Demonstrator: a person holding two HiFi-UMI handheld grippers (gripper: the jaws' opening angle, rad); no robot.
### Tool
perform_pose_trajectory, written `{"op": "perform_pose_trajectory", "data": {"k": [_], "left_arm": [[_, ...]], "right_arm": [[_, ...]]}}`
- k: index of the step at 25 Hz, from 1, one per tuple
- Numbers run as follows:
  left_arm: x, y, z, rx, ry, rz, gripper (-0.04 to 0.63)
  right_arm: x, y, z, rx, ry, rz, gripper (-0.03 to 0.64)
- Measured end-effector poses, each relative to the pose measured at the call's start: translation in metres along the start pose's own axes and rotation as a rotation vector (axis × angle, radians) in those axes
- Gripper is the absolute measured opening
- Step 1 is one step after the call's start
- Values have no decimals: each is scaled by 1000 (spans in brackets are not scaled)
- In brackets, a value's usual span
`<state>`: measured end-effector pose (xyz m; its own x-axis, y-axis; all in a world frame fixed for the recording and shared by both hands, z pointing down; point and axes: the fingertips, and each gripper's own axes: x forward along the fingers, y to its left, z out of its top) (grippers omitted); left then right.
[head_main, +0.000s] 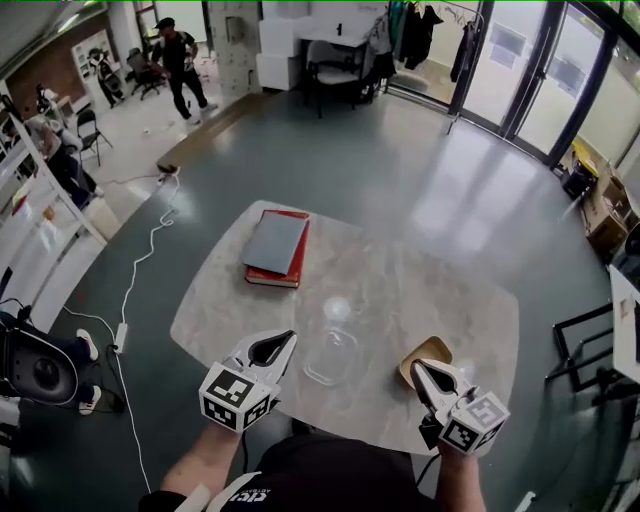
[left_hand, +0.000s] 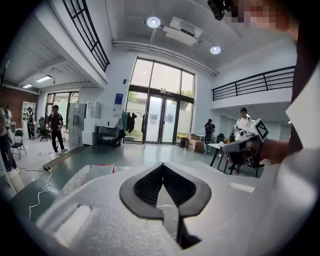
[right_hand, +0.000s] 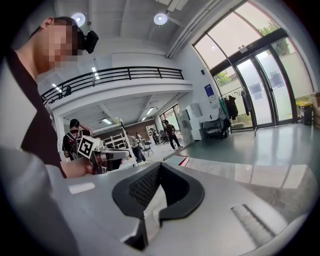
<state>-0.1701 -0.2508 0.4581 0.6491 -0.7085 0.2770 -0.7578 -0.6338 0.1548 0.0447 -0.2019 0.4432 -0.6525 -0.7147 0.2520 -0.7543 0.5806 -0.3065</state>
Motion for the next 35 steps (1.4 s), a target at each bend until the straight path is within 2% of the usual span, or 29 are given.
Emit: {"op": "perform_pose_trajectory", "data": {"k": [6,15,27,35], "left_arm": [[22,-14,13,12,-4,-15,5],[57,-52,-22,-28,93,-39,5],[91,-69,-107,-15,307,-33,6],[104,-75,-175,-123,435,-97,22]], "right_arm": [[-16,-24,0,55,-2,-26,3],[-47,-62,1,78,3,-37,2],[-49,-70,-4,78,40,10,2],[-55,-70,-20,104,90,-16,3]]}}
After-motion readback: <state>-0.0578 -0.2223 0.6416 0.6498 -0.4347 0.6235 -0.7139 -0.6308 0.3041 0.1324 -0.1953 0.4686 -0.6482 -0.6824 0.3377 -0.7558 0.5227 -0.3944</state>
